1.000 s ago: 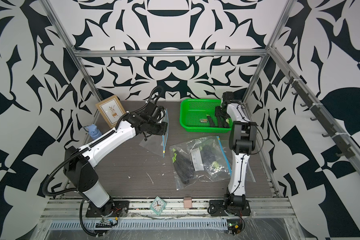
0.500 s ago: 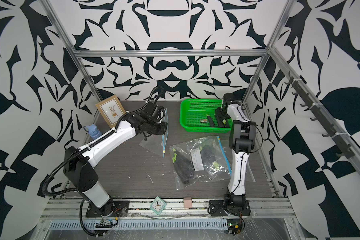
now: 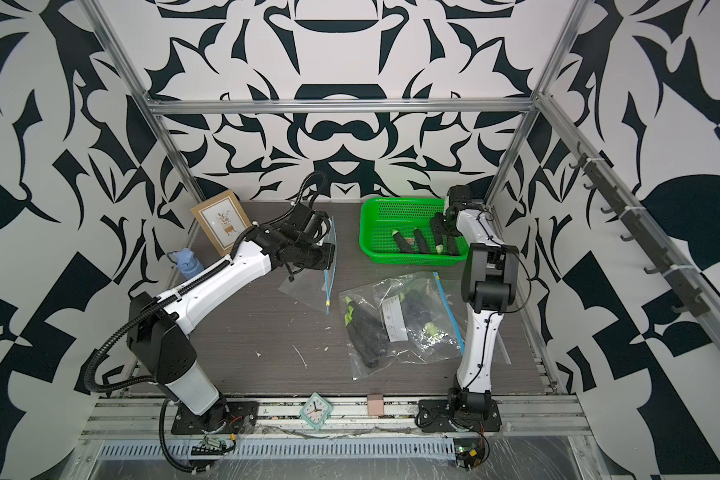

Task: Place the eggplant in a zip-top bag and seal the zipper
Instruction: Pick up the eggplant from the basket.

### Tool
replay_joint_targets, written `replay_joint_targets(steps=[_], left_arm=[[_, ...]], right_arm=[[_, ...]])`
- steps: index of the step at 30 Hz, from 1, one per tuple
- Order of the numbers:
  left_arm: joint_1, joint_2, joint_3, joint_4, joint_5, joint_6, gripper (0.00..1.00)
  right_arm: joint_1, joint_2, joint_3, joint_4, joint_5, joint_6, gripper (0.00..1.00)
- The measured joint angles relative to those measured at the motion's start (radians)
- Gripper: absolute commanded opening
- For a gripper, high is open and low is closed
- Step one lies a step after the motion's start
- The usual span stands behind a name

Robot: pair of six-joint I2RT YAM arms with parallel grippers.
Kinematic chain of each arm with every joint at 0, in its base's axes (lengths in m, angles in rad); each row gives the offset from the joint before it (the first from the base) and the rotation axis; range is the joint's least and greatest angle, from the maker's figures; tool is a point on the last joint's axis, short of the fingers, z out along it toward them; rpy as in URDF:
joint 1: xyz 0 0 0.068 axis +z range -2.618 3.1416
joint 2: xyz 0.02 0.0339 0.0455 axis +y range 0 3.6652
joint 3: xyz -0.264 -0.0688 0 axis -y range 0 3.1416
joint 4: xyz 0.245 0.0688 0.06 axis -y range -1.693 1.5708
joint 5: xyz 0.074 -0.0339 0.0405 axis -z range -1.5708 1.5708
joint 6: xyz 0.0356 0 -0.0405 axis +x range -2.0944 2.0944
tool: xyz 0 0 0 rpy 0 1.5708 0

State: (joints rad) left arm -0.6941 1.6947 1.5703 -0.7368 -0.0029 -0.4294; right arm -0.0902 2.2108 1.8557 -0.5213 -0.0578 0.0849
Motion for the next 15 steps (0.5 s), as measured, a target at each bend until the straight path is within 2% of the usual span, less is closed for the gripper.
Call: replay_joint_targets(steps=[15], left_arm=[[0.000, 0.000, 0.000, 0.011, 0.000, 0.000, 0.00]], right_arm=[[0.000, 0.064, -0.015, 0.011, -0.044, 0.029, 0.43]])
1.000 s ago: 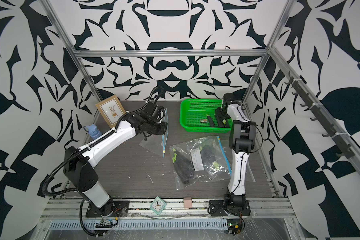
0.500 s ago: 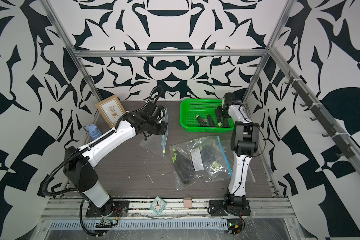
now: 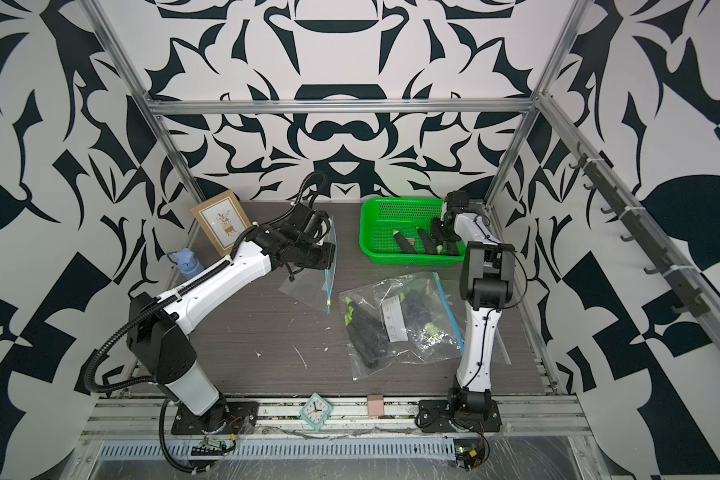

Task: Place the eggplant in a zip-top bag and seal the zipper
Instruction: Pick up the eggplant from the basket, then place the eggplant in the zipper food storage bag.

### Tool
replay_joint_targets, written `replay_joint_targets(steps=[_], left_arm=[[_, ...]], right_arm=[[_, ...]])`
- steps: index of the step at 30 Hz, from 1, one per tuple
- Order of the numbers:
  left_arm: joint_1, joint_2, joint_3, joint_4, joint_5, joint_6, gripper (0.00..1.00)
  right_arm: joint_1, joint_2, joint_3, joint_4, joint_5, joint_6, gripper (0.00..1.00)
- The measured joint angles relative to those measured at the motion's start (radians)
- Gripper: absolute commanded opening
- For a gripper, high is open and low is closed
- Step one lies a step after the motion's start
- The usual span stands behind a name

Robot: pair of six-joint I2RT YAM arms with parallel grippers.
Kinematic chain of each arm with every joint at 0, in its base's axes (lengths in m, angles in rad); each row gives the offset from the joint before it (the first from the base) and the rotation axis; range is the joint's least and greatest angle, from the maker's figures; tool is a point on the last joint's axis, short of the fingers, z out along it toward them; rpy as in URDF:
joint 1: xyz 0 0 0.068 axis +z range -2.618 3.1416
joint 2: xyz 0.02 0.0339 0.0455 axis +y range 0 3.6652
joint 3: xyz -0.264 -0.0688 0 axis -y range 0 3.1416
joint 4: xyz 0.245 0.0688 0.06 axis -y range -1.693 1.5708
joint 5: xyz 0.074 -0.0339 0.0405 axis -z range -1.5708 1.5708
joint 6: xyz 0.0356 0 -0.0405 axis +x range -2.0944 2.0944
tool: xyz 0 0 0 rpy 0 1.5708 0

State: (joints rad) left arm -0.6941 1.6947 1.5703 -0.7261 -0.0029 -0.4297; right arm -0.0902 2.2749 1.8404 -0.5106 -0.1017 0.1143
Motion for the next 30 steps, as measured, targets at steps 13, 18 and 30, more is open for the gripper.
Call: replay_joint_targets(steps=[13, 18, 30], left_arm=[[0.000, 0.000, 0.000, 0.005, 0.000, 0.000, 0.00], [0.001, -0.003, -0.015, 0.018, 0.000, -0.001, 0.00], [0.012, -0.007, -0.034, 0.064, 0.009, -0.003, 0.00]], right_arm=[[0.000, -0.030, -0.081, 0.043, -0.008, 0.032, 0.12], [0.000, -0.193, -0.203, 0.051, -0.044, 0.061, 0.07], [0.172, -0.834, -0.591, 0.030, -0.314, 0.157, 0.06]])
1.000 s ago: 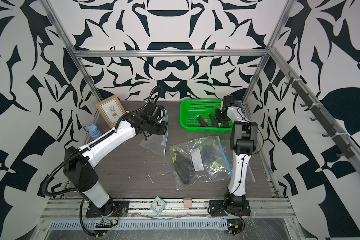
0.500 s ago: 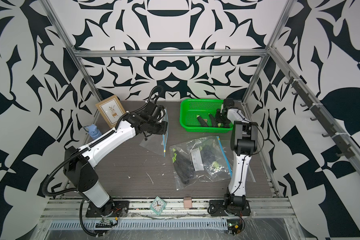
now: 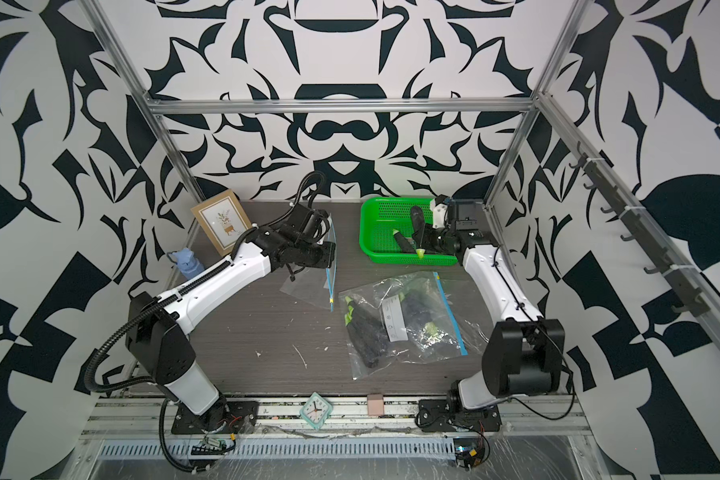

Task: Place the eggplant in a zip-top bag and seal the zipper
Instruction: Place the eggplant in the zipper food storage bag.

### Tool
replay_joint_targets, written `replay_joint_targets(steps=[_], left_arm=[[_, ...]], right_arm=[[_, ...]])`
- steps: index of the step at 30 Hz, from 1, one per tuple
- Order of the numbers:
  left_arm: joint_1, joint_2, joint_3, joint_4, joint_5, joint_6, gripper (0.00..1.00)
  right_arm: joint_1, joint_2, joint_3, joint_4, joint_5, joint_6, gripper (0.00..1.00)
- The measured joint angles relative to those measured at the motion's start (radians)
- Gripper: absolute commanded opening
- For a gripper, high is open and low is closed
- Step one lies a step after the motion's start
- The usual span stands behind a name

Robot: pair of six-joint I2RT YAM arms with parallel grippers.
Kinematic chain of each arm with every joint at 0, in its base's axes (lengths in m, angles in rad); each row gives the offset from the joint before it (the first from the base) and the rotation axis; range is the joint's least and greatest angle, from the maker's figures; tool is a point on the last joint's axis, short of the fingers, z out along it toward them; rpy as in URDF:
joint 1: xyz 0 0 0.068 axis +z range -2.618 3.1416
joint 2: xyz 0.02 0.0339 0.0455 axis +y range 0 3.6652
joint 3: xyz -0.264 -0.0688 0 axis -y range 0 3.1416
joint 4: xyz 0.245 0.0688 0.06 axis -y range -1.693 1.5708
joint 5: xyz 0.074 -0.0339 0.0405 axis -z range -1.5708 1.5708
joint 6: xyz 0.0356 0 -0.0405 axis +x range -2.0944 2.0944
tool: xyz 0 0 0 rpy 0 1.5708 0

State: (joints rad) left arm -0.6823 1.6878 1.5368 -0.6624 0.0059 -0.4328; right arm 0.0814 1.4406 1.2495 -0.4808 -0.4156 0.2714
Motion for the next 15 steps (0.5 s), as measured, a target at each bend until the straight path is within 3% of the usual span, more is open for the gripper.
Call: replay_joint_targets(steps=[7, 15], left_arm=[[0.006, 0.019, 0.035, 0.003, 0.015, 0.016, 0.00], [0.014, 0.051, 0.073, 0.008, 0.029, 0.023, 0.00]], right_arm=[[0.233, -0.167, -0.031, -0.130, -0.056, 0.004, 0.04], [0.438, -0.175, -0.030, -0.235, -0.055, 0.018, 0.03]])
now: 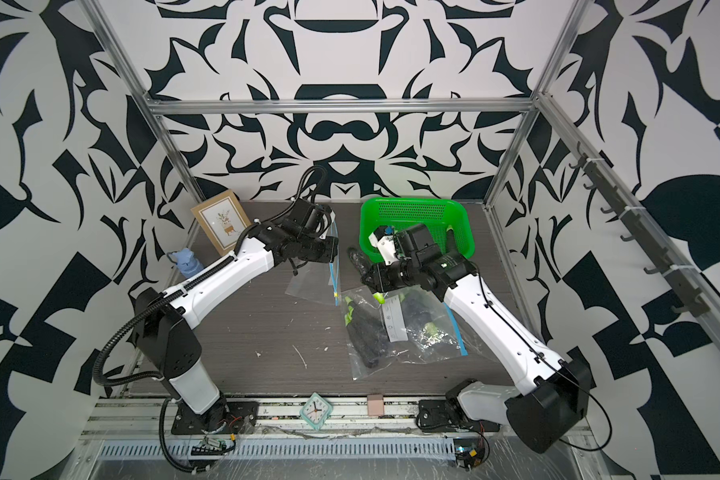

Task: Place the eggplant in a zip-top bag and seal the zipper
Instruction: Place the eggplant in the zipper food storage bag.

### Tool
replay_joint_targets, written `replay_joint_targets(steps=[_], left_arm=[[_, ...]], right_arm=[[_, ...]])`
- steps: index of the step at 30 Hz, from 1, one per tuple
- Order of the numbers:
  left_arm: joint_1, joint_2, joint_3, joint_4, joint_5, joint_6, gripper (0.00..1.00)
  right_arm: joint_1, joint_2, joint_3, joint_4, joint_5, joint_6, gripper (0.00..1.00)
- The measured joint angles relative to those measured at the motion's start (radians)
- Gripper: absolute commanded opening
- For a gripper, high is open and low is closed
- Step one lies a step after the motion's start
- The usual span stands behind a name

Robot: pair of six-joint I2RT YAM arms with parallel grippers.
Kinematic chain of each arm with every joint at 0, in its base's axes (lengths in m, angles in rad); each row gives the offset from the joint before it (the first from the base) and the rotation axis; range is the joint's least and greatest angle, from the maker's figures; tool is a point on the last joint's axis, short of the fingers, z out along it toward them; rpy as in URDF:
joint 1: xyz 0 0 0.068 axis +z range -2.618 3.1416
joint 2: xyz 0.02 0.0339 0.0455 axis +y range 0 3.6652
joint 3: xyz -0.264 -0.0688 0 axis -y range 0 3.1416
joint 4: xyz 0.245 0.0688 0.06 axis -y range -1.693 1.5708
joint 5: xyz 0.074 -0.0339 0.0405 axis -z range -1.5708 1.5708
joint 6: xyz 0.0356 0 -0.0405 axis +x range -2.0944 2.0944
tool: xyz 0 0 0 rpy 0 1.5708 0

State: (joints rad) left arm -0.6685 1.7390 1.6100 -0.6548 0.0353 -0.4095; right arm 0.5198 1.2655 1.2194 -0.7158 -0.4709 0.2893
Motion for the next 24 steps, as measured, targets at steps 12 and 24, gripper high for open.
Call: replay_joint_targets(steps=[12, 24], left_arm=[[0.002, 0.032, 0.028, -0.003, 0.000, 0.006, 0.00], [0.002, 0.022, -0.006, -0.007, -0.011, 0.002, 0.00]], right_arm=[[0.098, 0.118, 0.001, 0.006, 0.007, 0.028, 0.02], [0.052, 0.228, 0.046, 0.032, 0.023, 0.028, 0.01]])
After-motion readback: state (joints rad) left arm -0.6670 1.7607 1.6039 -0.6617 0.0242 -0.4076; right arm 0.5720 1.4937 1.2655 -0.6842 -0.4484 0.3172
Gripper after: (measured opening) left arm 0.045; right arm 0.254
